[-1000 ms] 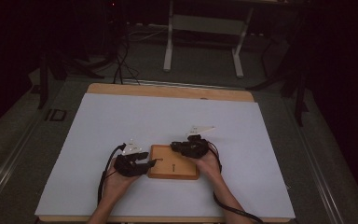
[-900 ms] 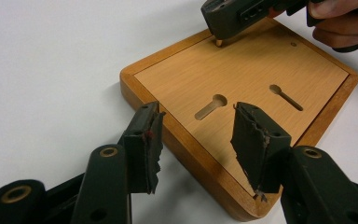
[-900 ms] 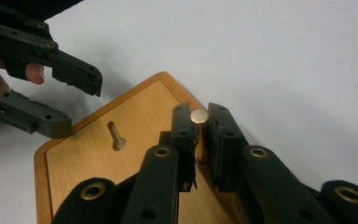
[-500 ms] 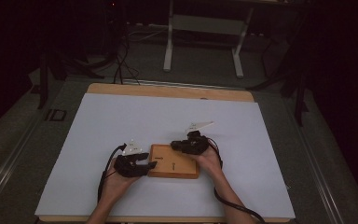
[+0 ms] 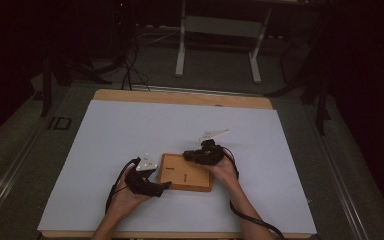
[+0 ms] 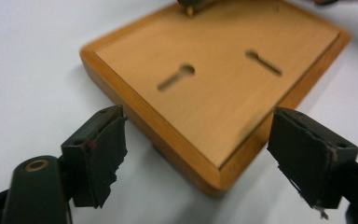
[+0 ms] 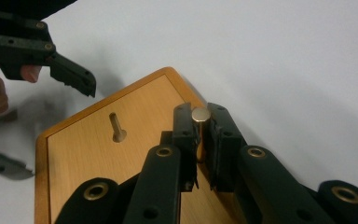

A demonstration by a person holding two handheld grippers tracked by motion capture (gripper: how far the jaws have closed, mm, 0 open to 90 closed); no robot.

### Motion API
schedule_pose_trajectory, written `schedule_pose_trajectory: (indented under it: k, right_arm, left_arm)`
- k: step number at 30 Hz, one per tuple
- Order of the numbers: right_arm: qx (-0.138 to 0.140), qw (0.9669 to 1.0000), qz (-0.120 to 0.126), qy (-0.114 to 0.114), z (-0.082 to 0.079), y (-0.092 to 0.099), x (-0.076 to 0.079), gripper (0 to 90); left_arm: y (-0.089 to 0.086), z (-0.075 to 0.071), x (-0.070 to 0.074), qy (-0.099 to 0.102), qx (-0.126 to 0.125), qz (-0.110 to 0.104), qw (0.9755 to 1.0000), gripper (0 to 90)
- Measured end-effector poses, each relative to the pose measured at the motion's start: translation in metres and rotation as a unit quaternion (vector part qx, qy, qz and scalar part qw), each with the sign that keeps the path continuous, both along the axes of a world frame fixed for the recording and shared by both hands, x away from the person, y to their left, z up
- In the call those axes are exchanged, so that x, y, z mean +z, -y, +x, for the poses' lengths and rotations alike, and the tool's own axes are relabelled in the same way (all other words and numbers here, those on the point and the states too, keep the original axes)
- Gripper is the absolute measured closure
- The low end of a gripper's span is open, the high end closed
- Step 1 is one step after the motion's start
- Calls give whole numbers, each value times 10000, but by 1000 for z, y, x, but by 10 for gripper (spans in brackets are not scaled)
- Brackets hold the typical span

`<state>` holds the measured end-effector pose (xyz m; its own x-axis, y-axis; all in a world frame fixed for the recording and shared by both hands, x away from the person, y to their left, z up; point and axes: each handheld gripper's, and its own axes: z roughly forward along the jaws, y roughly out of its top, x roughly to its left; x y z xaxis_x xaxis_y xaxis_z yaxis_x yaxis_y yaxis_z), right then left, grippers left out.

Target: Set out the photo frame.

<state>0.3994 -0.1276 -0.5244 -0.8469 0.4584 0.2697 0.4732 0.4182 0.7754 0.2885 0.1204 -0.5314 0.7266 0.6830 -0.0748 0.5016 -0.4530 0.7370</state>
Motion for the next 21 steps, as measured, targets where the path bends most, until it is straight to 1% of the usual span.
schedule_pose_trajectory:
  k: [1, 2, 5, 6, 9, 16, 21]
  right_arm:
    - [-4, 10000, 30, -43, 1, 0, 0, 834]
    - [0, 10000, 56, -55, 2, 1, -1, 834]
    - [-2, 9999, 83, -110, 3, 1, -1, 834]
    - [-3, 9999, 91, -118, 3, 1, -1, 834]
    - [38, 9999, 62, -148, 3, 1, 0, 833]
    - [59, 9993, 185, -314, 6, 3, -1, 833]
    - [79, 9990, 211, -386, 7, 4, -2, 833]
  left_arm:
    - [2, -2, -2, -26, -28, 133, 9999, 170]
    - [4, -3, -4, -25, -44, 219, 9997, 160]
    - [8, -5, -6, 1, -60, 401, 9992, 153]
    - [9, -6, -7, -9, -56, 428, 9991, 153]
    - [12, -6, -10, 23, -9, 678, 9977, 158]
    - [13, -6, -10, 60, -23, 672, 9977, 164]
    - [15, -7, -10, 109, 5, 699, 9975, 165]
